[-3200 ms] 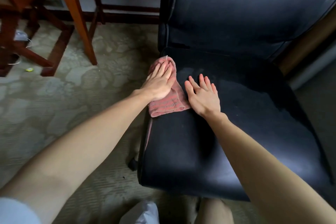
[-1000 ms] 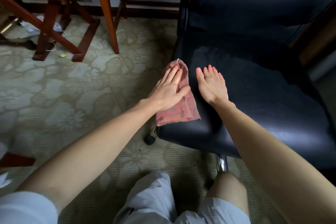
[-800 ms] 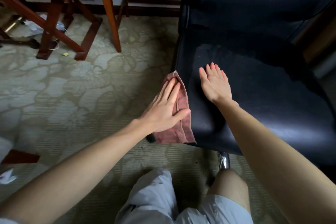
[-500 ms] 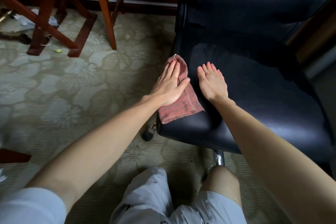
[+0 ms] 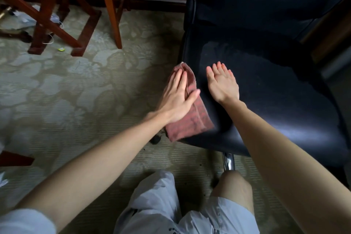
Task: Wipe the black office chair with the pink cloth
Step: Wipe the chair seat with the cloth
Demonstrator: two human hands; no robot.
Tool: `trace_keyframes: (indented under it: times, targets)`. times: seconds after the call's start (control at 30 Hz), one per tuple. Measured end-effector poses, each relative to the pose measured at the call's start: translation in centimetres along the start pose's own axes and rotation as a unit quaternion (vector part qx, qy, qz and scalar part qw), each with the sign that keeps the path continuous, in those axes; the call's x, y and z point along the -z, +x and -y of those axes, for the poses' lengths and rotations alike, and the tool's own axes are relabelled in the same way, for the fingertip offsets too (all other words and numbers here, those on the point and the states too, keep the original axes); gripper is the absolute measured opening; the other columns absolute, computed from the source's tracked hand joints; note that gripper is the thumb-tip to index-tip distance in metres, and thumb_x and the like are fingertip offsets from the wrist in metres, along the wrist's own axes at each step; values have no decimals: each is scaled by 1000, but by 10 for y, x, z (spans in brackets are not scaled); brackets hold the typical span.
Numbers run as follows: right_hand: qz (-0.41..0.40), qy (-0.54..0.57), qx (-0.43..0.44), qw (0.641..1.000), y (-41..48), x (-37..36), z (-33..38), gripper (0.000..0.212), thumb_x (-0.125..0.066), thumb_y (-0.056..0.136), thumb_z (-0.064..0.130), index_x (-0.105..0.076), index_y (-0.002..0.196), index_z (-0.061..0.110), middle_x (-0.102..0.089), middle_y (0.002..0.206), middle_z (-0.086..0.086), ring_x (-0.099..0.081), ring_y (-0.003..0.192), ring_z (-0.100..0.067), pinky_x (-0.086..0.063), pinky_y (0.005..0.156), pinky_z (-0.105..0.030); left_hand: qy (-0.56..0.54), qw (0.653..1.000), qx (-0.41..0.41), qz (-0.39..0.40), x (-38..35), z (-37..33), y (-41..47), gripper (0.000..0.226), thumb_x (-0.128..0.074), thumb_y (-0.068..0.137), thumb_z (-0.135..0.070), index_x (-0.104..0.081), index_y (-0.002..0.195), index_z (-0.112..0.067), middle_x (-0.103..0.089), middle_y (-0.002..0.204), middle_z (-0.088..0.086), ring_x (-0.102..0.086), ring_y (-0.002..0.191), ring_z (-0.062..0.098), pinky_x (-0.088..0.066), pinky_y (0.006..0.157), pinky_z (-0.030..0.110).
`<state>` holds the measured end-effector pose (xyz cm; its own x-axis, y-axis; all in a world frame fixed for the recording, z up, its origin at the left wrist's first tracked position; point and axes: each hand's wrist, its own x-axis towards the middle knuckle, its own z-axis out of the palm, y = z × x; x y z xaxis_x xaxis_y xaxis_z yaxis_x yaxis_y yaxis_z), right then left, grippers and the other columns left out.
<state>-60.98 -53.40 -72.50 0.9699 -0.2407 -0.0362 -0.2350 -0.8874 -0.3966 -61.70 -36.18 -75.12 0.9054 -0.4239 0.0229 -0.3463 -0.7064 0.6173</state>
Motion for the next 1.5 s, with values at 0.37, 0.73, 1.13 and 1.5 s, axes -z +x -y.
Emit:
trace_keyframes:
  times: [0.37, 0.73, 1.13, 1.5]
  targets:
    - [-10, 45, 2, 999, -1, 6, -5, 51, -21, 106, 37, -28, 153, 19, -16, 163, 3, -7, 150, -7, 0, 122, -27, -110, 993, 34, 32, 10, -1, 20, 51, -19, 108, -42, -16, 158, -31, 15, 165, -13, 13, 150, 5, 3, 119, 31]
    - [-17, -2, 38, 999, -3, 7, -12, 50, -31, 105, 27, -26, 154, 16, -17, 163, 0, -9, 150, -12, -2, 122, -28, 5, 996, 58, 63, 20, -13, 92, 55, -18, 108, -39, -3, 159, -24, 12, 166, -5, 14, 152, 12, 2, 121, 35]
    - [13, -132, 5, 991, 41, 24, -28, 66, -22, 99, 60, -8, 156, 30, -2, 165, -5, 6, 151, -21, -1, 120, -40, 57, 992, 54, 99, 18, -11, 99, 60, -16, 106, -49, 7, 158, -30, 27, 162, -3, 24, 149, 17, 5, 121, 45]
    - [-59, -114, 0, 992, 77, 37, -30, 51, -33, 101, 50, -48, 142, 26, -44, 142, -9, -34, 131, -28, -24, 107, -40, 83, 990, 46, 108, 29, -9, 148, 57, -13, 106, -49, 3, 158, -32, 23, 164, -3, 24, 149, 14, 7, 121, 43]
